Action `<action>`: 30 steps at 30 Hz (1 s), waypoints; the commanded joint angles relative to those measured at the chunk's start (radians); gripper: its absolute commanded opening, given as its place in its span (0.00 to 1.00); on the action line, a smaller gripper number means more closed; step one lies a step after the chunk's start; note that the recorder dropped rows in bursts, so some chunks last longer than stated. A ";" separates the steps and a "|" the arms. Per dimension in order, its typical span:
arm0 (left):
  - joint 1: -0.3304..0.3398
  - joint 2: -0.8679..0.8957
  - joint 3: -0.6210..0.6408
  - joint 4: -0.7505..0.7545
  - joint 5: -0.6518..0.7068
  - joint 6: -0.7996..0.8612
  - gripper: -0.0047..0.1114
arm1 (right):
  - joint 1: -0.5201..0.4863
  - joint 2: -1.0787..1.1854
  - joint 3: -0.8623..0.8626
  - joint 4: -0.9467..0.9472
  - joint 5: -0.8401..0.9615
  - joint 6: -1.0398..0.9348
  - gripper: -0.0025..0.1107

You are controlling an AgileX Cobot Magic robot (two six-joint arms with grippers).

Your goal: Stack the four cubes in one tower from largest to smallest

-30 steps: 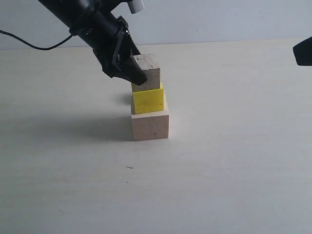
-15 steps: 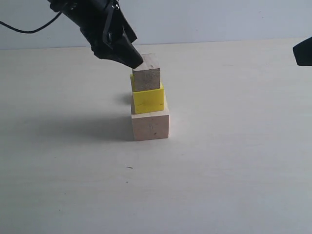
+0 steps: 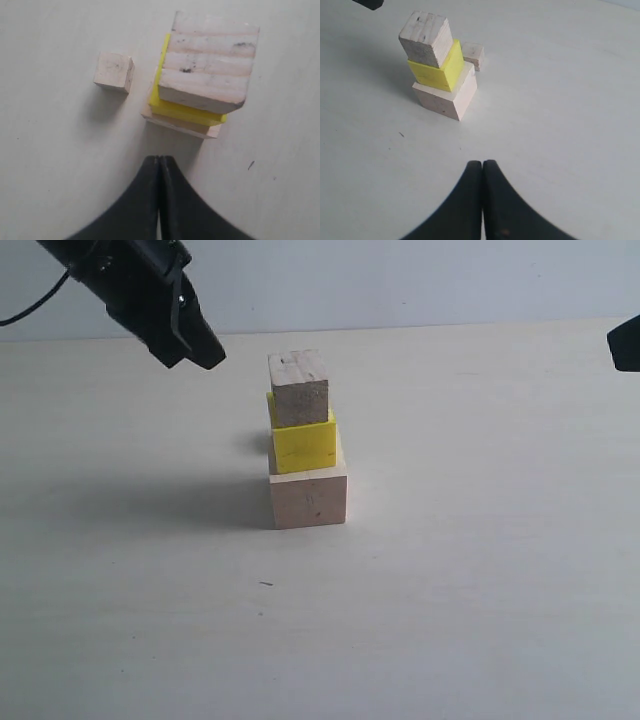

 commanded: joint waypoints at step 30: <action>0.081 0.240 0.109 -0.486 -0.129 0.401 0.04 | -0.002 -0.008 0.004 -0.012 -0.028 0.048 0.02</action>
